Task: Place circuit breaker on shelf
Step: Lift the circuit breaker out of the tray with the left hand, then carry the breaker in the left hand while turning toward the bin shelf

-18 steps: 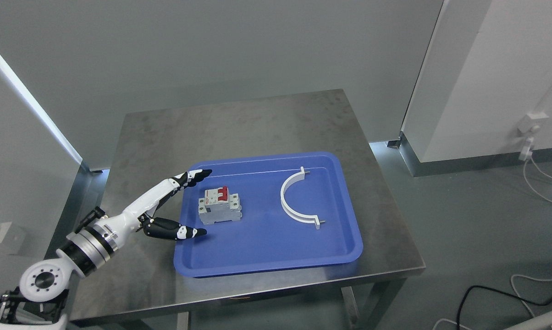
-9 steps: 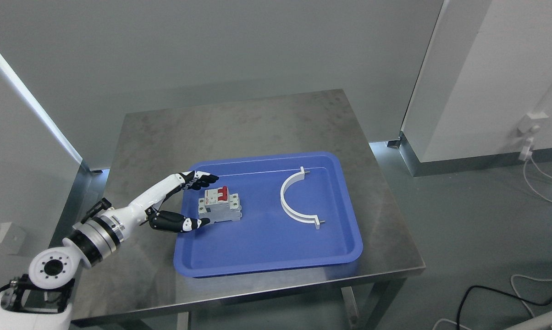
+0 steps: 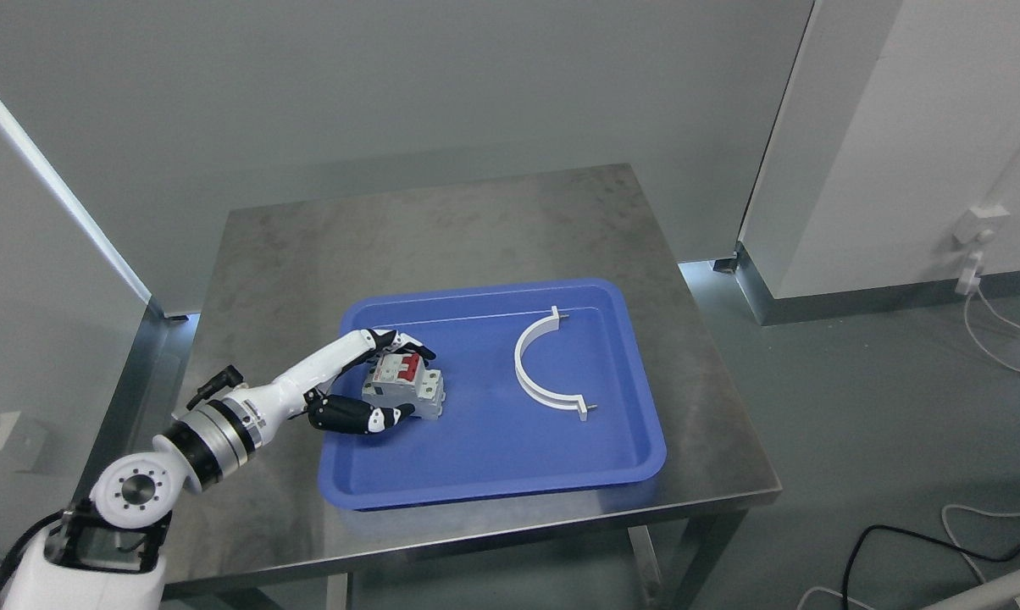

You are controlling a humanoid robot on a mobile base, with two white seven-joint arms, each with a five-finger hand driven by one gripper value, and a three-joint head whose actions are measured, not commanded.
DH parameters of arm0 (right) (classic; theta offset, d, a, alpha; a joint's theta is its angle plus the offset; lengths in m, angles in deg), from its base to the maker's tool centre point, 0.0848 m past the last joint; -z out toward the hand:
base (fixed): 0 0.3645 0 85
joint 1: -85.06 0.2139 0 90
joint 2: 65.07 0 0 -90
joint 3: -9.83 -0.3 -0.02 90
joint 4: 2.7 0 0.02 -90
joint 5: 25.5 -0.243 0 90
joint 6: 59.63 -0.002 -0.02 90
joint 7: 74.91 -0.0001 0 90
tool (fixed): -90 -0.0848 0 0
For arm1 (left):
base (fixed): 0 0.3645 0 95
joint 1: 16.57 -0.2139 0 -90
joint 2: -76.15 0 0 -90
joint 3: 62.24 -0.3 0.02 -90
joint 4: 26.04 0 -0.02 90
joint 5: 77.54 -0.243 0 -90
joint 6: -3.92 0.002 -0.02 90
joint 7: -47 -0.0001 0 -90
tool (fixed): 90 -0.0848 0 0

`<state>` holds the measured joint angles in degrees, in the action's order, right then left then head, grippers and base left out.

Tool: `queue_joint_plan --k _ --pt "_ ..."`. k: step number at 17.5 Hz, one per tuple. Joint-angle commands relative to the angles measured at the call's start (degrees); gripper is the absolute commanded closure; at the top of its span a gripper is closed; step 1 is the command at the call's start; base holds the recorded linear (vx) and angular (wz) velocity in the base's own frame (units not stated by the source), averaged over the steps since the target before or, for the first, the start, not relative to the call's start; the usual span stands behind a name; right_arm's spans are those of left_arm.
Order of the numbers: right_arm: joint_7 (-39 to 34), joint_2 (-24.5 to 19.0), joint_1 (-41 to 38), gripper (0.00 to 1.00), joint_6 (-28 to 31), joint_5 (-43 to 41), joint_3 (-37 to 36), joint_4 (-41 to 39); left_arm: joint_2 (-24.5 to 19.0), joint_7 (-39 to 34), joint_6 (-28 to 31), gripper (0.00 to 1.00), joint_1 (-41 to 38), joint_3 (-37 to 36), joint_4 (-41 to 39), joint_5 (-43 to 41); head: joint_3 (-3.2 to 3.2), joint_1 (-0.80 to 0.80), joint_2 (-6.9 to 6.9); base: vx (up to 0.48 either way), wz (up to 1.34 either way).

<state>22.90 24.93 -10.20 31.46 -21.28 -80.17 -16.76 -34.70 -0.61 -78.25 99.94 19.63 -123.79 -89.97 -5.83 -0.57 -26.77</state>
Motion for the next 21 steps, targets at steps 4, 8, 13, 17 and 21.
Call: queue_joint_plan --k 4,8,13,17,21 --pt "0.0 1.0 0.0 0.0 3.4 0.0 1.1 0.0 13.3 0.2 -9.2 0.91 0.2 9.0 3.1 -2.5 0.0 0.0 0.0 -0.02 0.03" --pt "0.0 1.0 0.0 0.0 3.4 0.0 1.1 0.0 19.9 -3.2 -19.0 0.88 1.2 23.3 3.3 -1.4 0.0 0.0 0.0 -0.095 0.02" --pt "0.0 1.0 0.0 0.0 3.4 0.0 1.1 0.0 19.9 -35.0 -26.4 0.82 -4.8 24.1 3.3 5.5 0.0 0.0 0.0 -0.151 0.05" --pt "0.0 1.0 0.0 0.0 3.4 0.0 1.1 0.0 19.9 -37.2 -33.2 0.82 -11.8 22.3 2.7 6.2 0.0 0.0 0.0 -0.23 0.0" --pt "0.0 1.0 0.0 0.0 3.4 0.0 1.1 0.0 19.9 -37.2 -37.0 0.82 -14.3 22.2 2.7 7.4 0.0 0.0 0.0 -0.333 0.4"
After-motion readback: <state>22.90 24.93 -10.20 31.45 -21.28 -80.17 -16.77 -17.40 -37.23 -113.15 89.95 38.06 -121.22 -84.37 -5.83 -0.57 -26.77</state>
